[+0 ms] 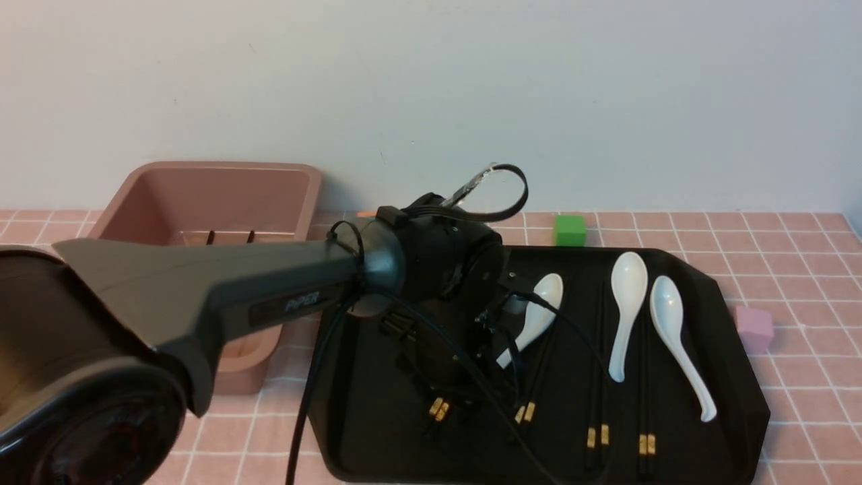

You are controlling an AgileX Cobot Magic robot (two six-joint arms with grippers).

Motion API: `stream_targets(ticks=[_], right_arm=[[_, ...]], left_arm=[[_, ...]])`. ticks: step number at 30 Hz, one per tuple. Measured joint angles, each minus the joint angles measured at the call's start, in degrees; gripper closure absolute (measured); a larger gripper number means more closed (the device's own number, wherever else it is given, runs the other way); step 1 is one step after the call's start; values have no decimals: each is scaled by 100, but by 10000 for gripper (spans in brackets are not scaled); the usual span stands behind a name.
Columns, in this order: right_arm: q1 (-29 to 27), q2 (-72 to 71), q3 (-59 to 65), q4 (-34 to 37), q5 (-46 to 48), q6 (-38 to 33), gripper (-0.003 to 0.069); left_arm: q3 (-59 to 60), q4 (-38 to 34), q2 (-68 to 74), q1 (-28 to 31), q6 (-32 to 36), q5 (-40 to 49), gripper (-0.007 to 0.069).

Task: On pink tablecloth take chopsticks from black tray and put them in box.
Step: 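Reach over to the black tray and grasp a pair of chopsticks with the left gripper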

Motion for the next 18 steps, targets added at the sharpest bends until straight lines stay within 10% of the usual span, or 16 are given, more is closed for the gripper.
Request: stream_targets(ticks=[11,18], right_arm=[[0,0,0,0,0,0,419],[0,0,0,0,0,0,419]], left_arm=[[-66,-21,54,0,-244,133,309],[-71,-70,54,-6,-337,197,487]])
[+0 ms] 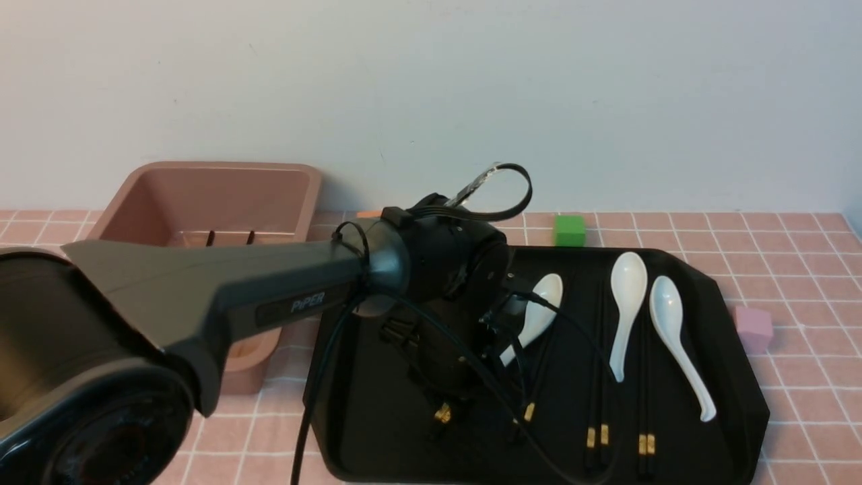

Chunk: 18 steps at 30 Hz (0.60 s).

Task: On pink tablecloth take chopsticks from black tray and put them in box.
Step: 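Reach over to the black tray and grasp a pair of chopsticks with the left gripper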

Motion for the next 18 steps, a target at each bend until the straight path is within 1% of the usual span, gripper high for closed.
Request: stream_targets(ticks=[2,14,18], right_arm=[[0,0,0,0,0,0,419],[0,0,0,0,0,0,419],[0,0,0,0,0,0,419]], left_arm=[[0,13,0,0,-29,13,498],[50,123,-124,0,-269,155,498],[86,-52,-542,6,-269,378,498]])
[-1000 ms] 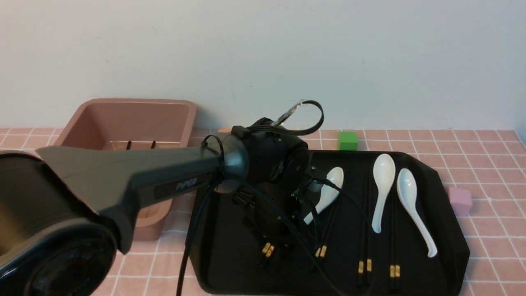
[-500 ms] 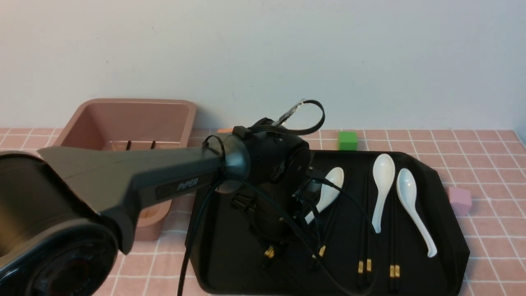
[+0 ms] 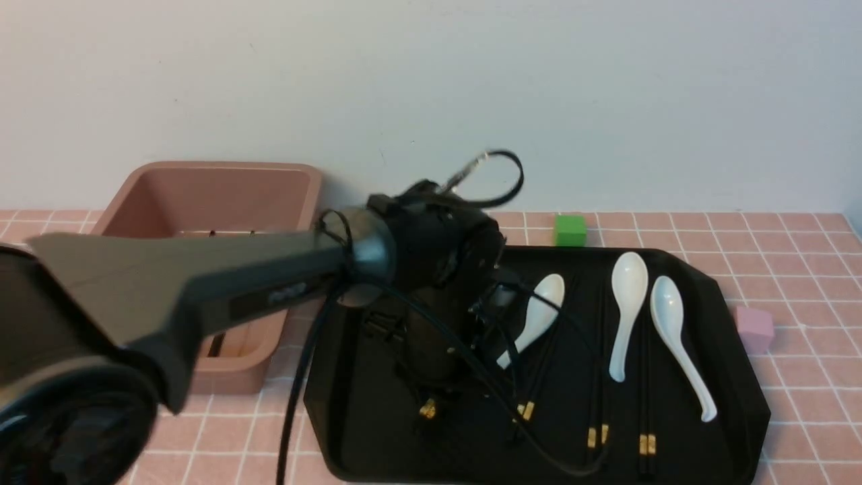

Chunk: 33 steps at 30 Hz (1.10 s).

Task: On pink tablecloth take chopsticks from black tray and put them in box.
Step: 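Reach over to the black tray and grasp a pair of chopsticks with the left gripper, then place the chopsticks into the pink bin with the left gripper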

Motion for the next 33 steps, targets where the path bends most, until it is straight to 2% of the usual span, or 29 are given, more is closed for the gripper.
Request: stream_targets(ticks=[7,13,18,25,29,33], right_arm=[[0,0,0,0,0,0,419],[0,0,0,0,0,0,419],[0,0,0,0,0,0,419],[0,0,0,0,0,0,419],[0,0,0,0,0,0,419],[0,0,0,0,0,0,419]], left_arm=[[151,-231,-946,0,5,106,498],[1184,-219,-2346,77,83,-268,498],[2081,-182,-3357,796,-32,-430,498],[2226,-148,-3592,2572,-34,-528,498],[2230,-146,-3190,3037,-20,-602,498],[2230,-110,-2685,3226,-20,-735,498]])
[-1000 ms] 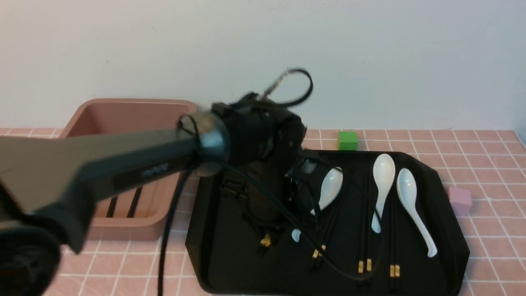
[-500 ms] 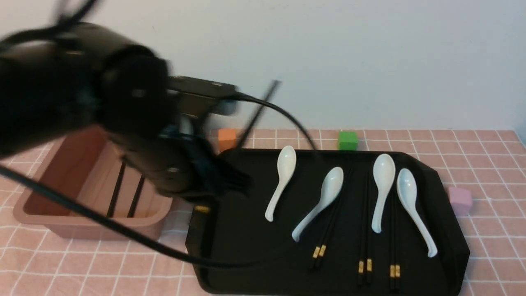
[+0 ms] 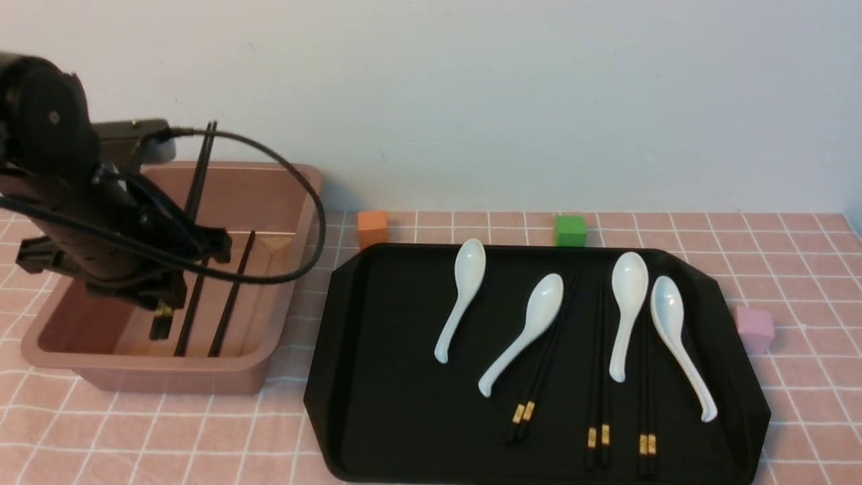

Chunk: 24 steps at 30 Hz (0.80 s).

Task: On pink tablecloth take chopsticks from black tray and put them in box.
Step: 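Place the chopsticks into the pink bin with the left gripper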

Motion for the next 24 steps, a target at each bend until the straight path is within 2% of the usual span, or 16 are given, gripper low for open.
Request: stream_targets(ticks=[7,24], right_arm=[[0,0,0,0,0,0,419],[0,0,0,0,0,0,419]], left_arm=[[0,230,545,20,0,-157,498],[0,505,569,30,-43,-817,496]])
